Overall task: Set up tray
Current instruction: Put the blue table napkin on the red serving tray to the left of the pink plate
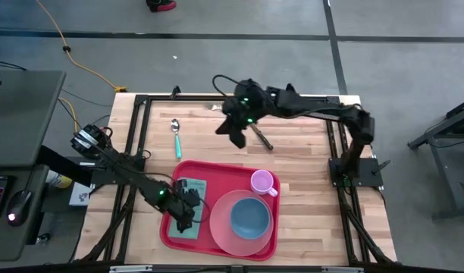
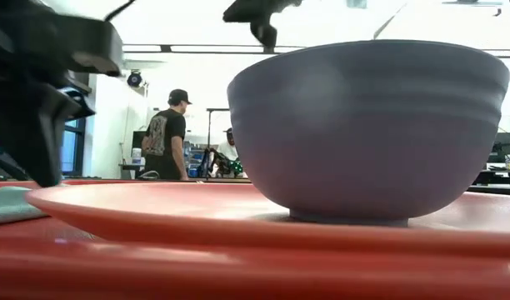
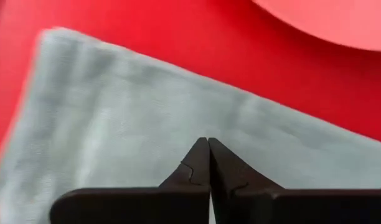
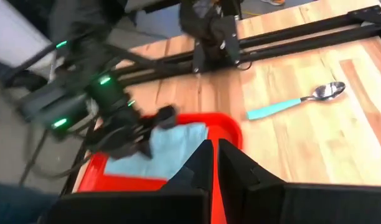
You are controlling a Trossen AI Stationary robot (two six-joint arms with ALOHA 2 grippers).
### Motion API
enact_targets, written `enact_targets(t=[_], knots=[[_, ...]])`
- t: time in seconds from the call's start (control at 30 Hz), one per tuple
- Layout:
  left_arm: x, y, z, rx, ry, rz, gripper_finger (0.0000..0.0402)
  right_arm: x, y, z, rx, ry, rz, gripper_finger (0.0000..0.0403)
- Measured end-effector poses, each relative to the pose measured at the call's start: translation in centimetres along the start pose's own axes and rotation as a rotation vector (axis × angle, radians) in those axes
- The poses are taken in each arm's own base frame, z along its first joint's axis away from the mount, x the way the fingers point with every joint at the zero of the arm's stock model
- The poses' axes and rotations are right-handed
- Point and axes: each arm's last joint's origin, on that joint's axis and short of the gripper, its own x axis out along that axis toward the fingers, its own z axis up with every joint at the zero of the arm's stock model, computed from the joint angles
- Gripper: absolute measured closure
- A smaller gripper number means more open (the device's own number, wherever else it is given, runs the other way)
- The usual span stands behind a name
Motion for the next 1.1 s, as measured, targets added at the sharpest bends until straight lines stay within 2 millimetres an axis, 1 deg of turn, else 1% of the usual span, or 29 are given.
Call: enact_targets(t=[0.03, 0.1, 0.2, 0.3, 0.43, 0.57, 0.7, 0.8, 0.9, 1.0, 1.1], knots=[[0.1, 0.4, 0.2, 0.002, 0.005, 0.013, 0.0381, -0.6, 0.9, -0.1, -0.014, 0.014, -0.002, 0.0403], [0.3, 1.1, 0.8, 0.021, 0.005, 0.028, 0.0392, -0.9, 2.6, -0.5, -0.041, 0.054, -0.013, 0.0403], [0.7, 2.2, 1.8, 0.033, 0.002, 0.048, 0.0385, -0.5, 4.6, -1.5, -0.065, 0.109, -0.051, 0.0403], [0.9, 3.2, 2.5, 0.047, 0.003, 0.064, 0.0381, 0.0, 6.2, -2.3, -0.084, 0.162, -0.079, 0.0403], [1.1, 4.0, 3.1, 0.058, 0.023, 0.050, 0.0393, 0.4, 7.7, -3.0, -0.096, 0.195, -0.115, 0.0403], [1.2, 4.2, 3.3, 0.073, 0.020, 0.046, 0.0382, 0.6, 8.4, -3.2, -0.093, 0.197, -0.105, 0.0403], [1.2, 4.0, 3.5, 0.096, -0.012, 0.045, 0.0393, 0.6, 8.6, -3.2, -0.096, 0.195, -0.118, 0.0403], [1.2, 4.0, 3.8, 0.096, -0.045, 0.053, 0.0390, 0.6, 8.6, -3.2, -0.096, 0.194, -0.125, 0.0403], [1.2, 4.3, 4.0, 0.083, -0.055, 0.066, 0.0384, 0.6, 8.6, -3.2, -0.096, 0.193, -0.125, 0.0403], [1.3, 4.7, 4.1, 0.070, -0.047, 0.080, 0.0393, 0.6, 8.7, -3.2, -0.096, 0.193, -0.124, 0.0403], [1.4, 5.1, 4.2, 0.058, -0.035, 0.098, 0.0392, 0.6, 8.7, -3.2, -0.092, 0.192, -0.122, 0.0403]])
